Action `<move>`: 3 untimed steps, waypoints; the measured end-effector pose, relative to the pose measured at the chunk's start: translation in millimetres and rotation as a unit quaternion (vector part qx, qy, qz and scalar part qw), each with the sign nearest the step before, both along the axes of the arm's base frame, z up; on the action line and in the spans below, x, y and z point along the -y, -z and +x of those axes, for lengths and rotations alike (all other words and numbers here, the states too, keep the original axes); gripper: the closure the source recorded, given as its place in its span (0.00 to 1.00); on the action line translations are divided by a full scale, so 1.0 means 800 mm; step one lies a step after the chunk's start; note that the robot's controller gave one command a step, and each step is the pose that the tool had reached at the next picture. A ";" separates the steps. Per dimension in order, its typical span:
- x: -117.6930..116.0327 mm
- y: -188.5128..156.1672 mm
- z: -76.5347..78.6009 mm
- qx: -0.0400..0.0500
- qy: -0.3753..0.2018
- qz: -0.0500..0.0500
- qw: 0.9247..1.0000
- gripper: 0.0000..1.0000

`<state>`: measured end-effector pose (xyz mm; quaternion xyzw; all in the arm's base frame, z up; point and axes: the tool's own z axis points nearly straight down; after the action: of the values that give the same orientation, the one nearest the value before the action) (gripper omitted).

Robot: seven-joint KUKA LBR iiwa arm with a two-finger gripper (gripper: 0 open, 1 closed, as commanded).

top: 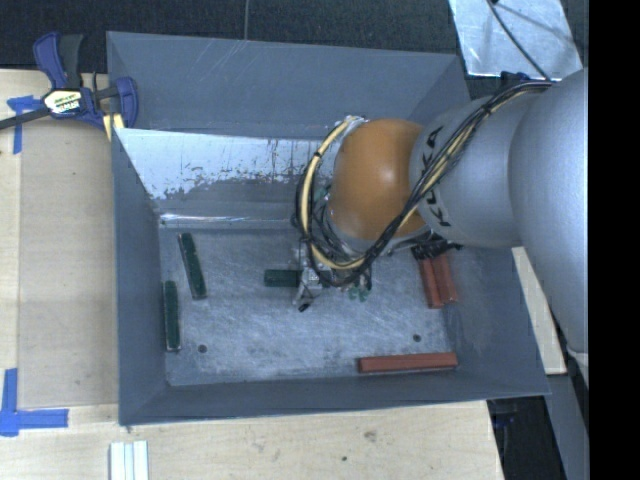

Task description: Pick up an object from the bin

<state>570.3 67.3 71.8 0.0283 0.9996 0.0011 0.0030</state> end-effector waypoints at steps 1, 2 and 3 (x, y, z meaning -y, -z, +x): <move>0.001 0.002 -0.002 -0.002 0.000 -0.001 1.000 0.00; 0.000 0.000 0.000 0.000 0.000 0.000 1.000 1.00; -0.007 -0.135 -0.005 0.003 -0.037 -0.001 0.999 1.00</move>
Offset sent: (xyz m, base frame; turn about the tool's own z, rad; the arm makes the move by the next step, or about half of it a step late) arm 0.0000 0.0000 0.0000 0.0000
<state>566.4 72.7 179.9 -0.0083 0.9999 0.0004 0.0056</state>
